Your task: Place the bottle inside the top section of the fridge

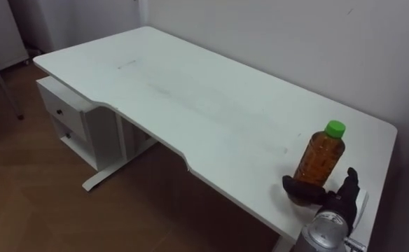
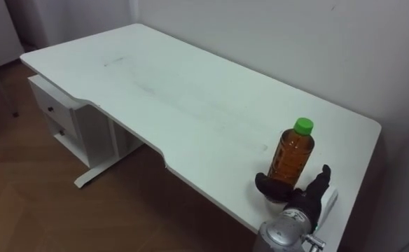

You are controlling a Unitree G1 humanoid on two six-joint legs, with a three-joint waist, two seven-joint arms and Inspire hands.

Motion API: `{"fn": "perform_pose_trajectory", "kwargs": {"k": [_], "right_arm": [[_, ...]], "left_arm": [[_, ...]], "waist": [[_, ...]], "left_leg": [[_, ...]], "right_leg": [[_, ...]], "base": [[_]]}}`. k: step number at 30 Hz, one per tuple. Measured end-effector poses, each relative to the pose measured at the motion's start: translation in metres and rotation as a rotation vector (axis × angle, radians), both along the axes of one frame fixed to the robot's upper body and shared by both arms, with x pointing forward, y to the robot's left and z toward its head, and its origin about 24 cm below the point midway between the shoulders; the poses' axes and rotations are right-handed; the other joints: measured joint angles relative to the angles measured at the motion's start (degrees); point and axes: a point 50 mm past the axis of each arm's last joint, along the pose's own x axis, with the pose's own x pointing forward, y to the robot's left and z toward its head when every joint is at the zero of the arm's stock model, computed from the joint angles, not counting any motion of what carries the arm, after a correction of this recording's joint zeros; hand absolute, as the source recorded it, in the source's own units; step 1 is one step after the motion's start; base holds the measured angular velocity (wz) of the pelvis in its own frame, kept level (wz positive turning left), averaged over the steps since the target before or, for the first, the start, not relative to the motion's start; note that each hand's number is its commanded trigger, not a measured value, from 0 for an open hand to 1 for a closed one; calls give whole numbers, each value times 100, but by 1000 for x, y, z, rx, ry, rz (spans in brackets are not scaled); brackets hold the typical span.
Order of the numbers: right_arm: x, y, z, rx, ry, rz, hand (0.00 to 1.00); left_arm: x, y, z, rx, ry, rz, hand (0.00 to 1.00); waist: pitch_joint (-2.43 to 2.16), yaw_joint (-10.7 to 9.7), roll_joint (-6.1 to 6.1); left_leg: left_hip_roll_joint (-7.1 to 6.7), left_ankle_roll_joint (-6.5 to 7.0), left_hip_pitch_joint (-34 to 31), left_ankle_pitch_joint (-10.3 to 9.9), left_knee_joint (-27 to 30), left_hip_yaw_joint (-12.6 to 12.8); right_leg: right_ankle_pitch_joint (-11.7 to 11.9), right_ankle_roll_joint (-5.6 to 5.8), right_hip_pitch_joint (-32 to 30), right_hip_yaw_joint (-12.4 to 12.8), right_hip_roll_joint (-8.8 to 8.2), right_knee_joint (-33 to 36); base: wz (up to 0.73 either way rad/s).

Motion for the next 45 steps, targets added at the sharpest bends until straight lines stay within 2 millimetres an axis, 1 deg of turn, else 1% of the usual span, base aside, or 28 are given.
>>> {"fn": "perform_pose_trajectory", "kwargs": {"k": [2, 4, 6, 13, 20, 21, 22, 23, 32, 35, 37, 39, 45], "right_arm": [[3, 3, 8, 2, -27, 12, 0], [5, 7, 16, 17, -67, 39, 0], [6, 8, 20, 30, -86, 50, 0], [7, 11, 20, 62, -92, 87, 0], [8, 12, 20, 65, -98, 111, 0], [8, 12, 20, 65, -99, 117, 36], [8, 13, 20, 65, -99, 122, 95], [8, 13, 20, 64, -98, 124, 100], [8, 14, 17, 63, -89, 144, 100], [8, 16, 15, 80, -81, 162, 100], [8, 16, 13, 86, -76, 174, 100], [8, 16, 11, 95, -69, 172, 100], [9, 15, 12, 115, -79, 189, 100]], "left_arm": [[0, -1, 0, -3, 3, -1, 0], [-4, 0, -1, -5, 11, 2, 0], [-7, -1, -1, -7, 20, 4, 0], [-13, -2, -3, -15, 38, 5, 0], [-15, -3, -3, -26, 51, -3, 0], [-15, -3, -3, -26, 51, -3, 0], [-15, -3, -3, -26, 50, -4, 0], [-15, -3, -3, -26, 50, -4, 0], [-16, -3, -3, -25, 53, -5, 0], [-15, -3, -3, -25, 48, -8, 0], [-14, -2, -3, -24, 47, -8, 0], [-14, -2, -3, -24, 47, -8, 0], [-14, -3, -3, -26, 46, -6, 0]], "waist": [[1, 18, 8], [-3, 33, 22], [-2, 25, 23], [14, 32, 46], [15, 32, 47], [15, 33, 47], [15, 32, 47], [14, 32, 47], [17, 30, 44], [31, 44, 24], [54, 40, -10], [62, 33, -33], [48, 35, -54]], "left_leg": [[10, -19, -33, 16, -4, -4], [10, -8, -24, 26, -5, -9], [7, -3, -23, 29, -2, -11], [8, -23, -23, 16, 8, -11], [7, -24, -25, 15, 15, -9], [8, -24, -25, 15, 14, -6], [8, -23, -25, 15, 15, -5], [9, -22, -25, 16, 15, -4], [8, -21, -23, 17, 4, 5], [7, -24, -26, 14, -8, 10], [7, -28, -30, 17, 4, 22], [5, -9, -44, 29, 8, 23], [3, -3, -56, 32, 10, 42]], "right_leg": [[-1, -4, -42, 29, 13, 9], [-3, -8, -27, 20, 12, 15], [-3, -8, -17, 17, 12, 15], [-3, -8, -20, 17, 6, 26], [-4, -9, -24, 17, 2, 37], [-4, -9, -24, 20, 1, 39], [-4, -9, -25, 21, 0, 41], [-4, -9, -24, 22, 0, 43], [-10, -18, -27, 21, -5, 48], [-33, -27, -39, 22, -10, 45], [-55, -31, -40, 24, -9, -11], [-73, -24, -45, 16, -9, -20], [-90, -11, 5, 18, 4, -12]], "base": [[4], [0], [0], [0], [0], [0], [0], [0], [0], [0], [0], [4], [1]]}}
